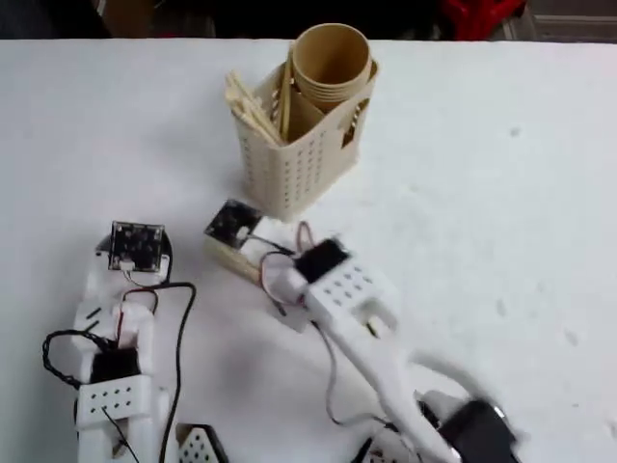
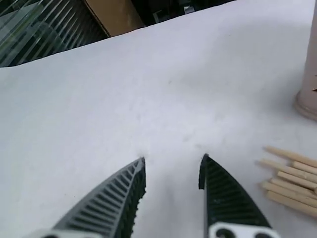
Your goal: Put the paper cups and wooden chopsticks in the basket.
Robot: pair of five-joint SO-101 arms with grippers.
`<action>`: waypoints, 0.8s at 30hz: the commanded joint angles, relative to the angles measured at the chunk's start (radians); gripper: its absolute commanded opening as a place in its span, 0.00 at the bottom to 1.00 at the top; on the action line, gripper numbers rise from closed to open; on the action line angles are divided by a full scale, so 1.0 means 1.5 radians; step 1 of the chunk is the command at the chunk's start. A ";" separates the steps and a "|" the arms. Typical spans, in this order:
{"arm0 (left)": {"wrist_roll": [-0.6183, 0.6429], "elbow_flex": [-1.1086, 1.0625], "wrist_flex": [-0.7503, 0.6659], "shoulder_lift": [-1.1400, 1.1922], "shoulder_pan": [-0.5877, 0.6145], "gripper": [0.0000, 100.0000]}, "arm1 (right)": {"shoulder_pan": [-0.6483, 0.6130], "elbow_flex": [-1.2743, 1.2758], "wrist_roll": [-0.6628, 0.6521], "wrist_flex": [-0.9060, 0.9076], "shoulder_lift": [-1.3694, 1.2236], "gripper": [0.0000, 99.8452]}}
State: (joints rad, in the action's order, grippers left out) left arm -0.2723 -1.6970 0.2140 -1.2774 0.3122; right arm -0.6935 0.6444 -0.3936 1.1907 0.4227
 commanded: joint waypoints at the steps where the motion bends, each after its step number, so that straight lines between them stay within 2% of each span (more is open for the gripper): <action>1: 0.005 0.000 0.002 -0.013 -0.005 0.19 | 0.062 -0.010 0.008 0.009 0.150 0.02; 6: 0.005 0.000 0.002 -0.013 -0.005 0.19 | 0.119 -0.137 0.010 0.009 0.242 0.02; 9: 0.005 0.000 0.002 -0.013 -0.005 0.19 | 0.126 -0.271 0.014 0.002 0.209 0.02; 11: 0.005 0.000 0.002 -0.013 -0.006 0.19 | 0.126 -0.367 0.053 -0.023 0.157 0.02; 14: 0.005 0.000 0.002 -0.013 -0.006 0.19 | 0.126 -0.490 0.108 -0.114 0.053 0.02; 18: 0.005 0.000 0.002 -0.013 -0.006 0.19 | 0.120 -0.592 0.083 -0.258 -0.088 0.02; 24: 0.005 0.000 0.002 -0.012 -0.006 0.19 | 0.124 -0.630 0.085 -0.374 -0.192 0.02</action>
State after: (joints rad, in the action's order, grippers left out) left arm -0.2723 -1.6970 0.2140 -1.2774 0.3122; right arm -0.5186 -0.2378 -0.2585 0.7288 0.1573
